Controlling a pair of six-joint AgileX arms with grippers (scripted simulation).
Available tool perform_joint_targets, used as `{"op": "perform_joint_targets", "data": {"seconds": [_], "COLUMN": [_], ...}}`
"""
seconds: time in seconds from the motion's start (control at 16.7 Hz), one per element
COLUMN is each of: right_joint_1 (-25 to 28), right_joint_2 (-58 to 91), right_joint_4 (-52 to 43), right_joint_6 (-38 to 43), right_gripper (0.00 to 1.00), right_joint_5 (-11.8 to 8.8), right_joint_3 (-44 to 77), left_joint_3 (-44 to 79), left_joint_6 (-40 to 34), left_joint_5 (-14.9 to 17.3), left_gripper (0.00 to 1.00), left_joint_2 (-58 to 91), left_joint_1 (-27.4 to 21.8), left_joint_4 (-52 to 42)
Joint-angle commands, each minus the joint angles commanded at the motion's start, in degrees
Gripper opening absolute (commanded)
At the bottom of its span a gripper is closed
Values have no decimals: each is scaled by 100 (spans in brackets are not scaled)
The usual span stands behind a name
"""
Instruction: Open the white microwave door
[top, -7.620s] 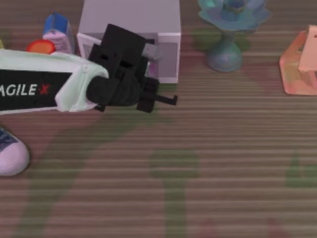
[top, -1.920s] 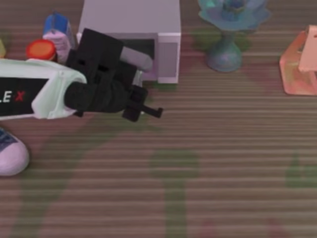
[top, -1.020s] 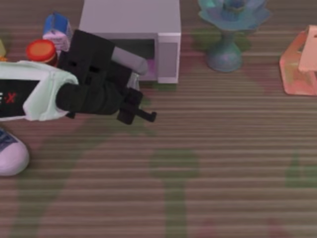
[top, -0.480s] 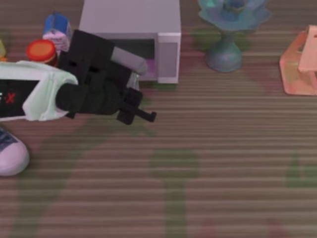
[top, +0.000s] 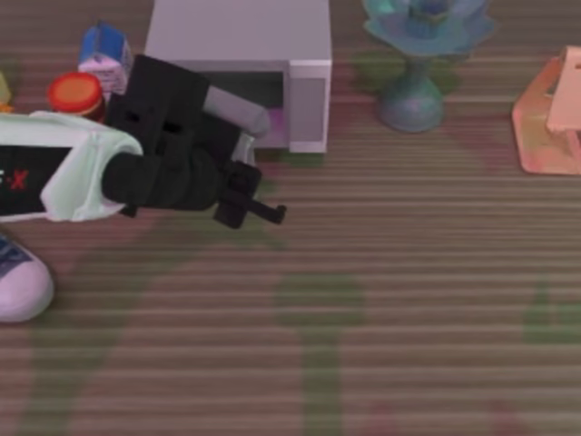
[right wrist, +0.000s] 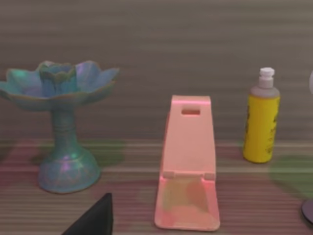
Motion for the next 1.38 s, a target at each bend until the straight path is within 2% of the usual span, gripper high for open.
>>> {"op": "perform_joint_targets", "data": {"seconds": [0.48, 1.38], "right_joint_1": [0, 0], "right_joint_2": [0, 0], "right_joint_4": [0, 0], "right_joint_6": [0, 0], "right_gripper": [100, 100], "right_joint_5": [0, 0], "right_joint_3": [0, 0], "left_joint_3": [-190, -190], "left_joint_6": [528, 529], "left_joint_5": [373, 374], "left_gripper": [0, 0], "left_joint_2": [-164, -164], "left_joint_1": [258, 259], "left_joint_4": [-44, -44]}}
